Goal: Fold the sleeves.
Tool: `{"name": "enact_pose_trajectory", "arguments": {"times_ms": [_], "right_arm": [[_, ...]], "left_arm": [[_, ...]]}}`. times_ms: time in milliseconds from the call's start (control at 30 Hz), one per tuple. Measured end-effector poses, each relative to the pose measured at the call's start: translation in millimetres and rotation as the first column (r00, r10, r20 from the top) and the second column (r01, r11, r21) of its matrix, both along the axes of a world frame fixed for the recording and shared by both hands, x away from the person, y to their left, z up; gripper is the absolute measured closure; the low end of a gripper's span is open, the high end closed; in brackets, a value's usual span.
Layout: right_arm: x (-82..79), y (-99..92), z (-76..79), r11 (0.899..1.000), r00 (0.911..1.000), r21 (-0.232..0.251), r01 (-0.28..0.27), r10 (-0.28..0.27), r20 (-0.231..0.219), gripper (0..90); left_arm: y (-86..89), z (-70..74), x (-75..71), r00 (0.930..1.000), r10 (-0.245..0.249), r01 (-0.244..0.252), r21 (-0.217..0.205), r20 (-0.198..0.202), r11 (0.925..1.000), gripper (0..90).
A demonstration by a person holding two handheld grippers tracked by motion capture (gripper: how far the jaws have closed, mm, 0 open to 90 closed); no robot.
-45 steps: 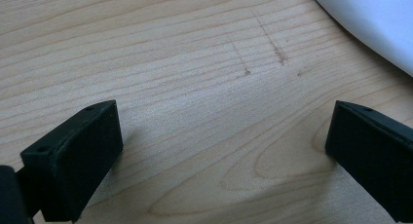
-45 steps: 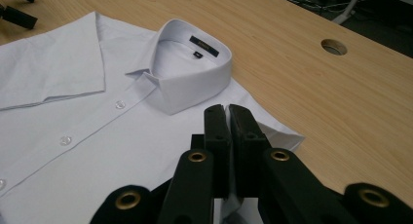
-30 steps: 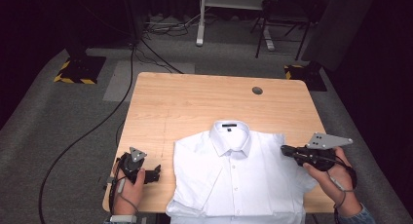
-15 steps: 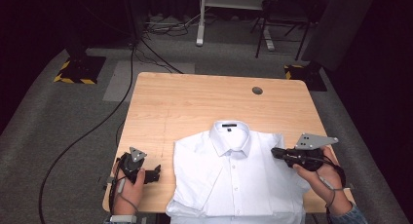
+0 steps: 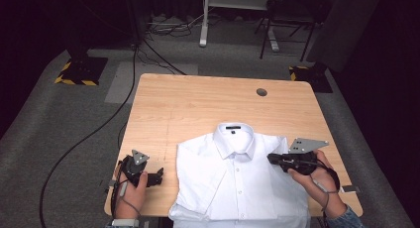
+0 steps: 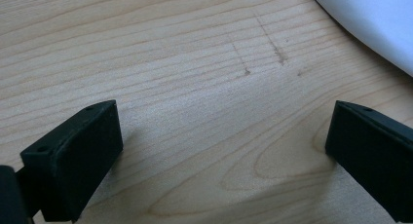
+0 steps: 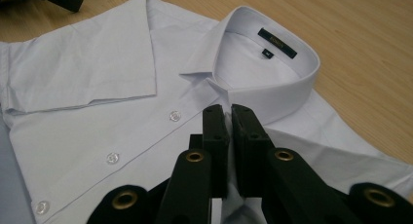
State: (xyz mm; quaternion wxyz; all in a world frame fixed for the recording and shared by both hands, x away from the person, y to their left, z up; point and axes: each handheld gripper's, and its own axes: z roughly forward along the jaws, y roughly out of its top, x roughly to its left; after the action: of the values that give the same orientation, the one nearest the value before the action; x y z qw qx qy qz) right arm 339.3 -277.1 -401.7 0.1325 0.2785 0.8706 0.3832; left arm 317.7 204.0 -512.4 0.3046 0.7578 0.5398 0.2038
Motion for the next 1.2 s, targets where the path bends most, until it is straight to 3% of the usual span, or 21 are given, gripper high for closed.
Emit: {"name": "enact_pose_trajectory", "arguments": {"times_ms": [433,500,533,600,633,667,933,1200], "right_arm": [[8.1,9.5,-23.0,1.0,0.9983,-0.006,0.0,0.0,-0.059,83.9],[8.9,10.0,-26.5,1.0,0.9975,-0.004,0.0,0.0,-0.071,78.2],[9.6,10.2,-28.3,1.0,0.9976,0.003,0.004,-0.004,-0.069,69.7],[11.2,8.8,-29.8,0.999,0.9982,0.027,0.027,-0.025,-0.054,58.0],[11.2,8.8,-29.8,0.999,0.9982,0.027,0.027,-0.025,-0.054,58.0],[13.0,5.1,-28.2,0.997,0.9981,0.056,0.055,-0.053,-0.03,48.6],[15.5,-8.1,-21.2,0.989,0.9956,0.116,0.091,-0.093,0.01,34.1],[14.8,-28.9,-14.2,0.982,0.9905,0.135,0.13,-0.135,0.028,31.8]], "left_arm": [[0.0,0.0,0.0,1.0,0.0,0.0,0.0,0.0,1.0,0.0],[0.0,0.0,0.0,1.0,0.0,0.0,0.0,0.0,1.0,0.0],[0.0,0.0,0.0,1.0,0.0,0.0,0.0,0.0,1.0,0.0],[0.0,0.0,0.0,1.0,0.0,0.0,0.0,0.0,1.0,0.0],[0.0,0.0,0.0,1.0,0.0,0.0,0.0,0.0,1.0,0.0],[0.0,0.0,0.0,1.0,0.0,0.0,0.0,0.0,1.0,0.0],[0.0,0.0,0.0,1.0,0.0,0.0,0.0,0.0,1.0,0.0],[0.0,0.0,0.0,1.0,0.0,0.0,0.0,0.0,1.0,0.0]]}}
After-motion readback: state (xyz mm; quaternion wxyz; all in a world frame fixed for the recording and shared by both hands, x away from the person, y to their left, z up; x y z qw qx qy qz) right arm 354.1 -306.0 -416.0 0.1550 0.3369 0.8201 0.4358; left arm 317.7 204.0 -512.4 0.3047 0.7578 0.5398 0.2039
